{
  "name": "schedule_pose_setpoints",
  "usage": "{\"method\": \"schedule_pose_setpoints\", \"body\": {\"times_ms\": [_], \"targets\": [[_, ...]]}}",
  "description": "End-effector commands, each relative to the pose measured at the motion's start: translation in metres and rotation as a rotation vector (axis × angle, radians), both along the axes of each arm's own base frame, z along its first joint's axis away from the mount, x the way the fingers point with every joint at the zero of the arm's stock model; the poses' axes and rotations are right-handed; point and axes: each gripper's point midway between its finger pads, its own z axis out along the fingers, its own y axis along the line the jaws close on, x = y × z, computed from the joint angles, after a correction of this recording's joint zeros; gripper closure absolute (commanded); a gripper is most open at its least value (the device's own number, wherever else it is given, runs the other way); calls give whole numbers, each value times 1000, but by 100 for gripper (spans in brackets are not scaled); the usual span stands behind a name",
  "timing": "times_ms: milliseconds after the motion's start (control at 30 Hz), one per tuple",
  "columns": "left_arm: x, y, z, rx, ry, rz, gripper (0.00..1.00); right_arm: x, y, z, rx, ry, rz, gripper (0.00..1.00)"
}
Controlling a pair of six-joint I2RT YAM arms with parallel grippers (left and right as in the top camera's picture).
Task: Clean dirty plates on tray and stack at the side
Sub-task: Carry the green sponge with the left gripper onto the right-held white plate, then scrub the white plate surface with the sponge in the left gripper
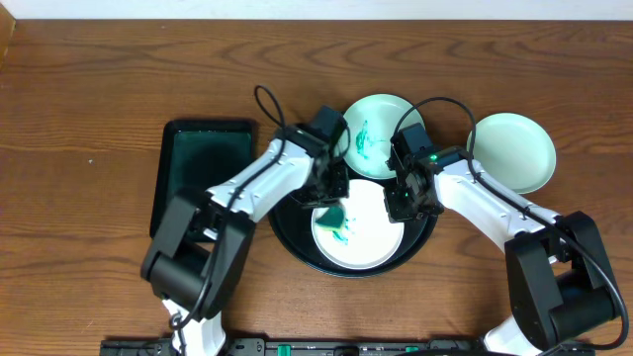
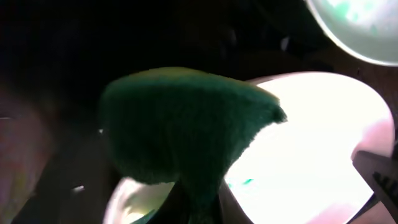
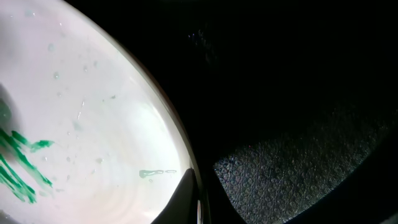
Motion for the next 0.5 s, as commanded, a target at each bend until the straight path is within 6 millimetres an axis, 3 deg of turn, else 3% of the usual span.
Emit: {"method": "schedule_pose_setpoints", "body": {"times_ms": [0, 133, 300, 467], "targets": [[-43, -33, -25, -62, 161, -65, 93, -3, 0, -4, -5, 16, -12, 99], [-59, -64, -30, -156, 207, -113, 92, -6, -1, -4, -8, 28, -11, 99], [-74, -101, -18, -325, 241, -184, 93, -9, -2, -4, -12, 36, -7, 99], [-76, -107, -13, -366, 255, -192, 93, -10, -3, -4, -15, 43, -8, 99]]}}
